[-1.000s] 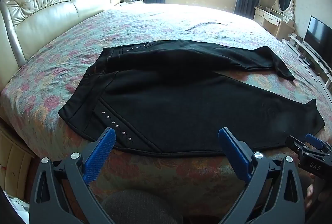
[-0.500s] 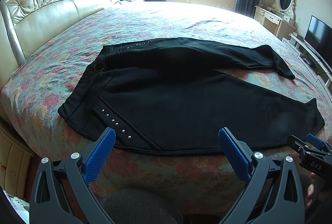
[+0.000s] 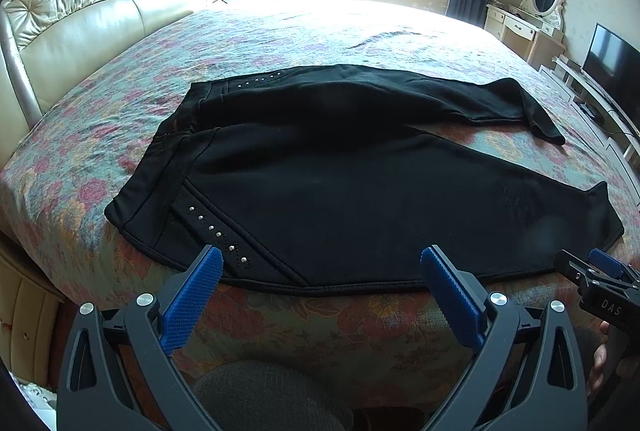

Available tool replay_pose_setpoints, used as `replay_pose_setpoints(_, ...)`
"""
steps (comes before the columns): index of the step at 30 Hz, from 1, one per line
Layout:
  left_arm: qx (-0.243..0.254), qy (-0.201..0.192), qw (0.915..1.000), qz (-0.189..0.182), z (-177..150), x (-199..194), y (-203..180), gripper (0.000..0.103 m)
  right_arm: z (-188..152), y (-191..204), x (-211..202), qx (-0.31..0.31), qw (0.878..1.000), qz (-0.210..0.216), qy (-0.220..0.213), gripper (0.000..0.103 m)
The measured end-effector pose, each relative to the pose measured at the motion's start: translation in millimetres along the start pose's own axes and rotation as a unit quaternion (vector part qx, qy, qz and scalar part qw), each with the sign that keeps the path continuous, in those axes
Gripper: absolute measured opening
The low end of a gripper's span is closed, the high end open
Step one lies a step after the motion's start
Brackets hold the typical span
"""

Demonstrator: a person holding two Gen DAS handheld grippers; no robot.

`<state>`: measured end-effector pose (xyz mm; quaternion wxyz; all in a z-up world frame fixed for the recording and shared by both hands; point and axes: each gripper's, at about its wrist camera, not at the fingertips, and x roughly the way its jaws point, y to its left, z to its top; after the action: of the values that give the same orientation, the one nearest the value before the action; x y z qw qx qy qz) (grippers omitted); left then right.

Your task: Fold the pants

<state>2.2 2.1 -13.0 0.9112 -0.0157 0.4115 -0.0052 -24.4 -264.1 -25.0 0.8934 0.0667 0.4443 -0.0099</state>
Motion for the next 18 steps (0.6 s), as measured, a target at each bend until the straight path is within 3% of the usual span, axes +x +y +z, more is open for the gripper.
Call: replay_pose_setpoints(18,0.002,0.008,1.0000,-0.002,0.7,3.1,-0.2,0.099,-1.2,-2.2,6.3,0.000,1.000,0.003,0.005,0.101)
